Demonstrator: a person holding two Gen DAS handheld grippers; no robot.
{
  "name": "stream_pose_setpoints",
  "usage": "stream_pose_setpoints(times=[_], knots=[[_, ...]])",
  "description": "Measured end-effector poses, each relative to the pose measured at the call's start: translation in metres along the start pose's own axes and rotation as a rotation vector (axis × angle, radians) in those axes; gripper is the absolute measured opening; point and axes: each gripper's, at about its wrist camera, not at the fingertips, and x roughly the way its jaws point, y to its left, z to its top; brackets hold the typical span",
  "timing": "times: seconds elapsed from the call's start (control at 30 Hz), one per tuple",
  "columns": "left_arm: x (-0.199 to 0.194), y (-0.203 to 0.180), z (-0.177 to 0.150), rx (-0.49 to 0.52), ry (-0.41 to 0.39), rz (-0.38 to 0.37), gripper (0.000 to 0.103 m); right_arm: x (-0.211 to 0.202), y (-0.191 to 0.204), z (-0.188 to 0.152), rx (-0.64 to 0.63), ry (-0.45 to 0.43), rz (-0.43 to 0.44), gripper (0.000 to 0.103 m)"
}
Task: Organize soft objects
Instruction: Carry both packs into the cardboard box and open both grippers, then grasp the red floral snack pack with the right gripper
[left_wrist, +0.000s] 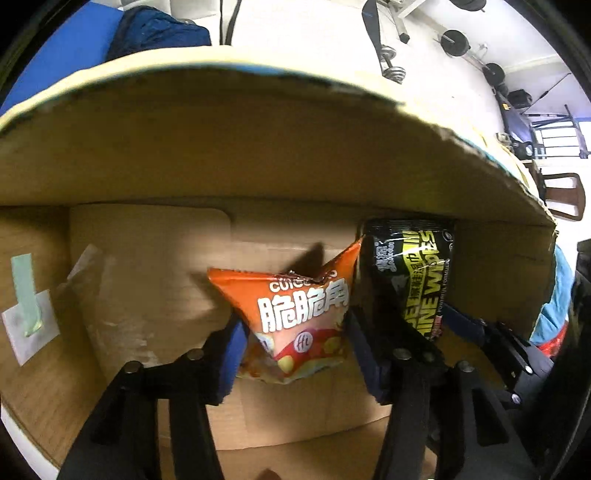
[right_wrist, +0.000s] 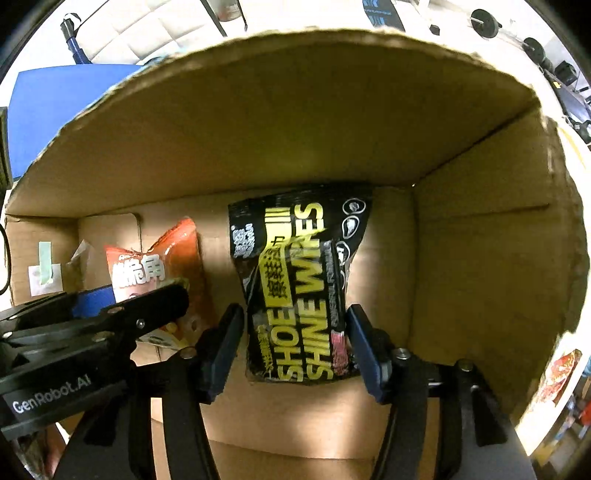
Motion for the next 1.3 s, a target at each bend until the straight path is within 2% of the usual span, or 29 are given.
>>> stream_pose_setpoints(times=[0.23, 0.3, 0.33, 0.37, 0.4, 0.5, 0.6, 0.73, 1.0, 1.17, 1.3], knots=[[-0.026, 0.0, -0.024, 0.024, -0.07, 0.085, 0.086, -0.016, 0.01, -0.014, -0.028, -0.008, -0.005, 0.074], [-0.03, 0.001, -0.035, 0.032, -0.091, 0.114, 0.097, -0.02, 0.013, -0.019, -0.036, -0.011, -0.01, 0.083], [-0.034, 0.0, -0.039, 0.036, -0.105, 0.127, 0.099, -0.022, 0.015, -0.022, -0.04, -0.015, -0.012, 0.086], [-0.038, 0.001, -0.046, 0.04, -0.124, 0.143, 0.102, -0.025, 0.016, -0.024, -0.043, -0.02, -0.017, 0.098], [-0.043, 0.004, -0.051, 0.041, -0.142, 0.159, 0.103, -0.029, 0.017, -0.028, -0.043, -0.033, -0.021, 0.103], [-0.055, 0.01, -0.087, 0.05, -0.196, 0.18, 0.103, -0.038, 0.022, -0.047, -0.047, -0.055, -0.035, 0.103], [-0.076, 0.016, -0.1, 0.055, -0.252, 0.187, 0.103, -0.041, 0.025, -0.064, -0.051, -0.072, -0.039, 0.103], [-0.096, 0.015, -0.12, 0.058, -0.3, 0.192, 0.103, -0.07, 0.025, -0.09, -0.061, -0.126, -0.068, 0.103], [-0.125, 0.001, -0.15, 0.083, -0.403, 0.256, 0.103, -0.12, 0.021, -0.137, -0.062, -0.215, -0.061, 0.103], [-0.143, -0.002, -0.177, 0.074, -0.466, 0.253, 0.103, -0.153, 0.019, -0.165, -0.062, -0.266, -0.038, 0.103], [-0.161, -0.009, -0.197, 0.086, -0.485, 0.233, 0.103, -0.175, 0.017, -0.184, -0.062, -0.296, -0.02, 0.103]])
